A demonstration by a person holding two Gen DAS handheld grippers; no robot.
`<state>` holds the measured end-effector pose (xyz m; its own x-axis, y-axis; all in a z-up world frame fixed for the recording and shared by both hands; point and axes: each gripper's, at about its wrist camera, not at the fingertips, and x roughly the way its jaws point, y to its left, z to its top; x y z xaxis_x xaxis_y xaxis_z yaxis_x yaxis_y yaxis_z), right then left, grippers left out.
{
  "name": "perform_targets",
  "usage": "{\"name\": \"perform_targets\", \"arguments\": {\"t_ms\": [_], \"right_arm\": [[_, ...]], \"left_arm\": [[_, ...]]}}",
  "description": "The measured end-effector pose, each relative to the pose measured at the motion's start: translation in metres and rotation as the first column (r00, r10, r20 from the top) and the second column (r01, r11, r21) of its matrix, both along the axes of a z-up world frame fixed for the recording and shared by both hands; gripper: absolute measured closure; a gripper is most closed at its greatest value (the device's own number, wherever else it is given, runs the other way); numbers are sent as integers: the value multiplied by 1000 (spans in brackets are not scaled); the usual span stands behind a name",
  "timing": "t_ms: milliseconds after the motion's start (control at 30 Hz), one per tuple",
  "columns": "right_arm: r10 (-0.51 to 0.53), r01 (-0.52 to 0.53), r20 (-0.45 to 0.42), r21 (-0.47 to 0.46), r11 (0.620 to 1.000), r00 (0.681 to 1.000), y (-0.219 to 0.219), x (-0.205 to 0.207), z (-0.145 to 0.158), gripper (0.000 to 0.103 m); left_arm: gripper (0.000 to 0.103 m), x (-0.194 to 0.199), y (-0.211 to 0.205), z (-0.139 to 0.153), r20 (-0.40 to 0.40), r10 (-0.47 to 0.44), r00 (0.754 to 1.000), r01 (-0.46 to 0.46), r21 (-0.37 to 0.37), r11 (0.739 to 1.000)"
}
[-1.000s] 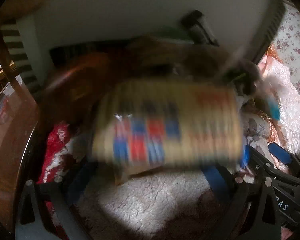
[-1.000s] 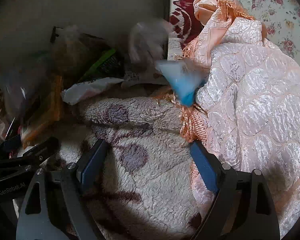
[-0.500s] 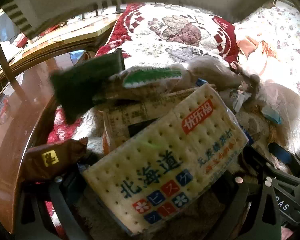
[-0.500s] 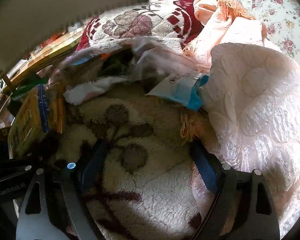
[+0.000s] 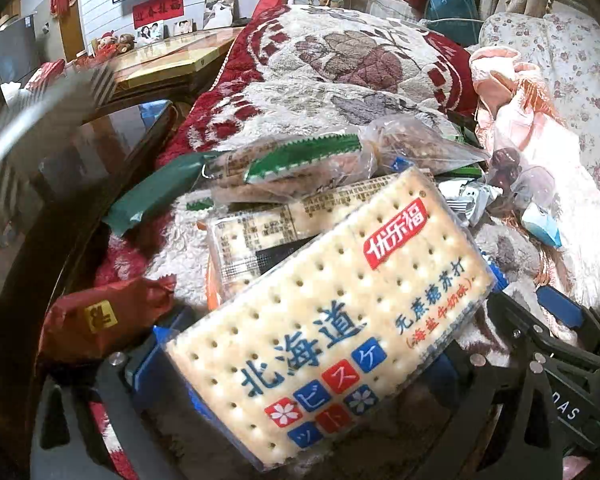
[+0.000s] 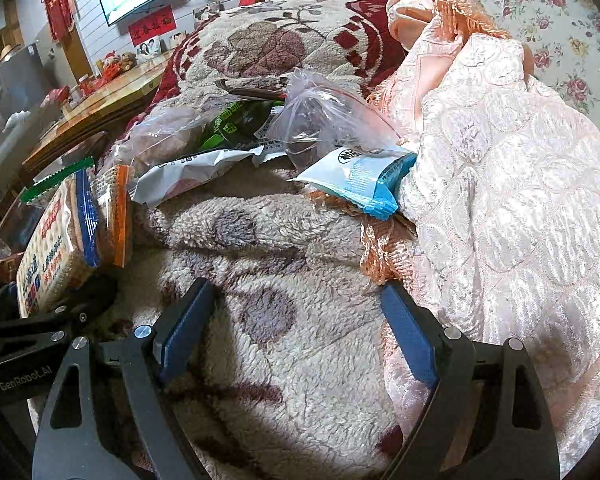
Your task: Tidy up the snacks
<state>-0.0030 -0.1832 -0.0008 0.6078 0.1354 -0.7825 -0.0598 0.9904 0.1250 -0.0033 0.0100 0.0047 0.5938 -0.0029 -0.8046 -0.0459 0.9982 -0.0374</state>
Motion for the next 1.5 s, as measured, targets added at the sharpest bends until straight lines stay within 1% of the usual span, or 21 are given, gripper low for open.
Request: {"name": "perform_targets", "arguments": {"t_ms": [1100, 1200, 1333, 1433, 1500], "right_arm": [[0, 0, 0, 1, 1000, 1000, 1, 0, 1, 17], [0, 0, 0, 1, 1000, 1000, 1, 1, 1, 17], [1, -1, -4, 2, 1000, 1000, 2, 1, 1, 17], [16, -16, -25, 1, 1000, 1000, 0, -2, 4, 17], [24, -24, -52, -9, 1000, 998, 0, -4, 8, 17]], "left_arm": [[0, -1, 1, 0, 0, 0, 1000, 0, 0, 1000], [0, 0, 1, 0, -8, -2, 1000, 2, 2, 1000], [0, 1, 0, 6, -44, -26, 999, 27, 1, 1000], [0, 0, -4, 7, -77, -34, 996, 35, 6, 999], [0, -6, -3, 13, -83, -31, 996, 31, -3, 1000]]}}
